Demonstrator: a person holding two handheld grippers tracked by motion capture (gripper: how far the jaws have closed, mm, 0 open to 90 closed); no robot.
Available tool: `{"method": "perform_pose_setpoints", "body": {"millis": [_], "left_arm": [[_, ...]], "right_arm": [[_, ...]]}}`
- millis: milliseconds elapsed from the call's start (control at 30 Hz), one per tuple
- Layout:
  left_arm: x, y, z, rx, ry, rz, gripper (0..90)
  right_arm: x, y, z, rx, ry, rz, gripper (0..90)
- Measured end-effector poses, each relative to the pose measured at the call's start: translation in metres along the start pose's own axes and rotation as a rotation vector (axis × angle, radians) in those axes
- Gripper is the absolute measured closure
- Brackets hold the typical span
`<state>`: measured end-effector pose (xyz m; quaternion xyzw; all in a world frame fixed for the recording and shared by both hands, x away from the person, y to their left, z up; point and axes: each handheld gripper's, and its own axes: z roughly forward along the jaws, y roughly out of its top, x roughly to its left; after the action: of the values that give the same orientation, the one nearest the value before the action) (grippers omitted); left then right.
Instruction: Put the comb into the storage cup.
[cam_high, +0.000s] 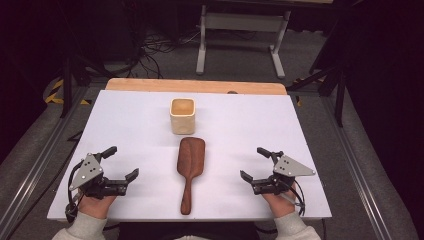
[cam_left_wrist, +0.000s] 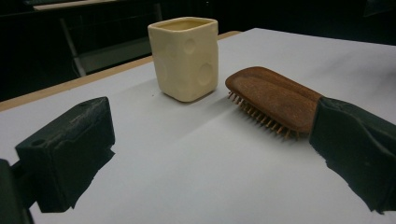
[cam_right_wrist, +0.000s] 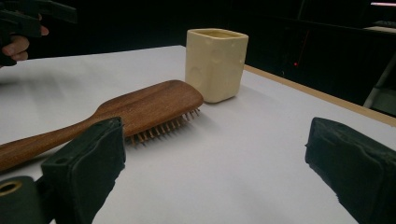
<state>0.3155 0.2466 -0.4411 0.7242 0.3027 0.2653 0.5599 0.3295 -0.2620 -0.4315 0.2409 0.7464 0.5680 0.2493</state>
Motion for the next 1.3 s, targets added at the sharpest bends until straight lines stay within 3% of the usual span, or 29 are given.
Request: {"method": "perform_pose_setpoints", "body": {"millis": [400, 633, 1100, 1300], "left_arm": [[0.004, 0.0, -0.001, -0.006, 0.001, -0.006, 0.2], [0.003, 0.002, -0.001, 0.021, -0.03, 0.0, 0.4], [0.003, 0.001, -0.002, 0.013, -0.02, 0.002, 0.6], [0.004, 0.001, -0.002, 0.013, -0.016, 0.002, 0.9]], "right_arm": [[0.001, 0.0, -0.001, 0.001, 0.009, -0.002, 5.8], [0.001, 0.001, 0.0, 0.005, 0.016, -0.008, 6.4], [0.004, 0.004, 0.004, 0.014, 0.04, -0.01, 7.1], [0.009, 0.014, 0.013, 0.033, 0.092, -0.026, 10.6]]}}
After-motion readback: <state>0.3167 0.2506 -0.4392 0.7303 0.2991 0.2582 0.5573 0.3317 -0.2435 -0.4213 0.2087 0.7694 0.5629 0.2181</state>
